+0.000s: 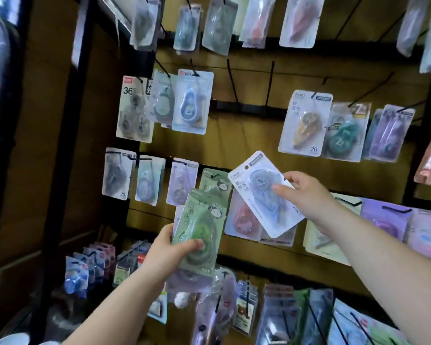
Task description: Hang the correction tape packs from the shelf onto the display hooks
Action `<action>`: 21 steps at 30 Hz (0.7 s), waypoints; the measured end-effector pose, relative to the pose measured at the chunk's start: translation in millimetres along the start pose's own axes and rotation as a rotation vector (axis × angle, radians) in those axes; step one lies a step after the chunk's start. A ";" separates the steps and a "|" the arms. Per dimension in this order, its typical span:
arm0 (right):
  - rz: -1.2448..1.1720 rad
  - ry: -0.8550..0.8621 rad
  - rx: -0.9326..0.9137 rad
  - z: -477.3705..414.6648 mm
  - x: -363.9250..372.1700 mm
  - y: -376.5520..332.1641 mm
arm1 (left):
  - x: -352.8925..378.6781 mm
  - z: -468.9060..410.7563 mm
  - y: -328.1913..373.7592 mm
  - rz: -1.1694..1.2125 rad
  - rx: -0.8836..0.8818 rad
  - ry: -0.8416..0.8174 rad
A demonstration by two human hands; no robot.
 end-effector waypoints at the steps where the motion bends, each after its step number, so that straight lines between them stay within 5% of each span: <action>1: -0.003 0.016 -0.015 -6.2 -5.3 -6.8 | 0.9 -4.3 5.0 0.018 0.021 0.002; 7: 0.023 0.168 -0.086 -36.7 -32.5 -31.8 | 7.1 -16.6 26.1 0.060 0.085 -0.010; 15: -0.005 0.656 -0.197 -43.2 -91.6 -54.1 | 19.6 -21.1 46.7 0.057 0.132 -0.058; 21: -0.038 0.676 -0.132 -50.5 -109.2 -54.5 | 39.1 -21.0 47.7 0.090 0.121 -0.096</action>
Point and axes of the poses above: each hand's wrist, its own z-axis away from the middle knuckle, its own x-axis out of the palm, y = z × x, the point moved 6 cm from there along -z, towards the middle knuckle, and after that the axes turned 5 degrees about -z, right-handed, at the moved point
